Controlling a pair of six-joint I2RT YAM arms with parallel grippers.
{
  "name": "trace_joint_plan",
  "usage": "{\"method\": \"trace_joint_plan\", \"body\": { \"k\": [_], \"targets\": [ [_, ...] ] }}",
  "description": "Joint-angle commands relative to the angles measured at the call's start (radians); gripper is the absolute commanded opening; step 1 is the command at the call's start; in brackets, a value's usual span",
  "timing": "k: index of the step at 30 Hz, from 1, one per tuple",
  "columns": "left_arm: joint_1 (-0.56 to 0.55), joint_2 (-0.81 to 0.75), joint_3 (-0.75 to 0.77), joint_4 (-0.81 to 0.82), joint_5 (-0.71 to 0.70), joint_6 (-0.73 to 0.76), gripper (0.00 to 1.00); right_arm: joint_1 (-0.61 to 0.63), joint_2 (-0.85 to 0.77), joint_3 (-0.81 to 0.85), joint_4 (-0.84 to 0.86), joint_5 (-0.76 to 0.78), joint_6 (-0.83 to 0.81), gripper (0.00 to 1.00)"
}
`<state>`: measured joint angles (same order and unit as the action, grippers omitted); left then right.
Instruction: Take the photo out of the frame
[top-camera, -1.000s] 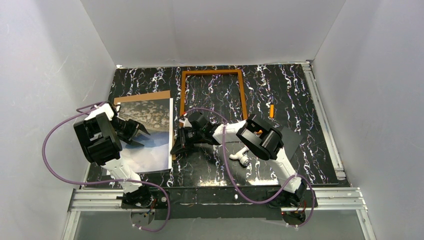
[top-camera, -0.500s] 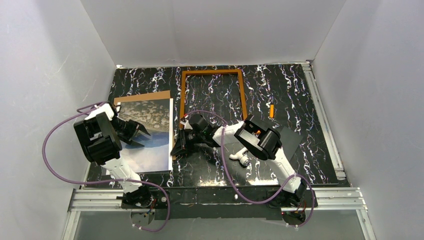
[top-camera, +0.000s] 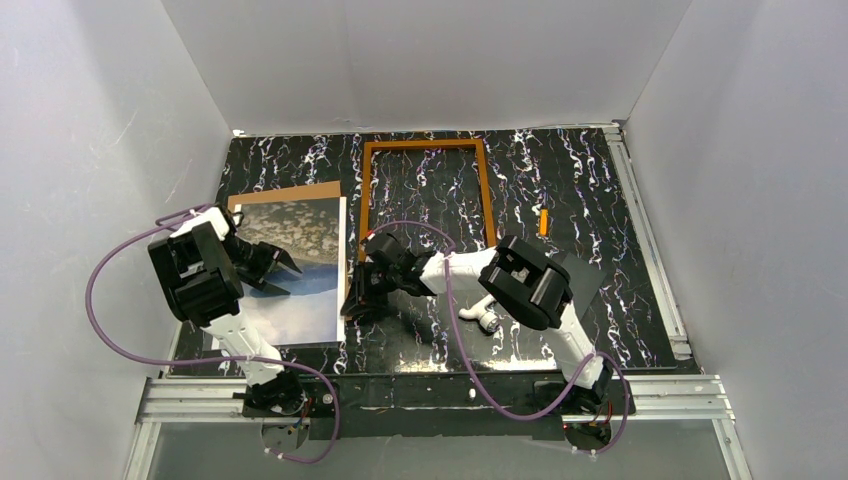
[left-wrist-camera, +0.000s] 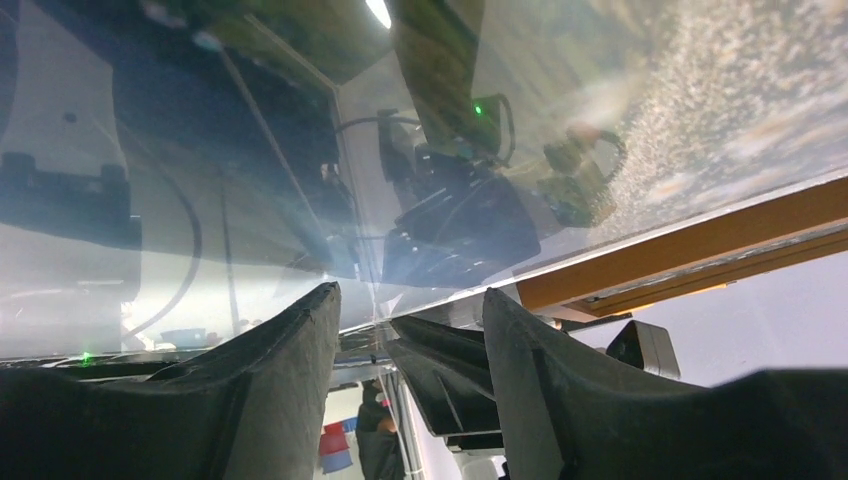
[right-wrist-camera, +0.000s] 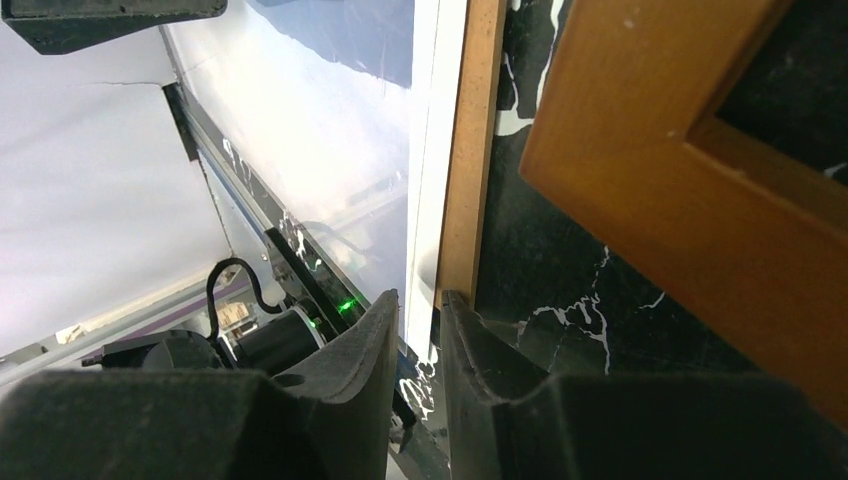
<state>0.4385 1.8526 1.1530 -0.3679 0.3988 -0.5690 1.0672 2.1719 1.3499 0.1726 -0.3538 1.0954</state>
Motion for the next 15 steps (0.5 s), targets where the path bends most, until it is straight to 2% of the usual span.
{"method": "trace_joint_plan", "body": {
  "k": [1,6,15],
  "targets": [
    [0.002,0.030,-0.013,-0.138,-0.015,-0.012,0.52,0.004,0.022,0.051,-0.129,0.053,-0.040,0.30],
    [0.002,0.038,-0.012,-0.143,-0.016,-0.013,0.52,-0.001,0.057,0.119,-0.171,0.077,-0.081,0.32],
    [0.002,0.053,-0.010,-0.148,-0.012,-0.022,0.52,-0.023,0.047,0.135,-0.208,0.069,-0.090,0.33]
  ]
}}
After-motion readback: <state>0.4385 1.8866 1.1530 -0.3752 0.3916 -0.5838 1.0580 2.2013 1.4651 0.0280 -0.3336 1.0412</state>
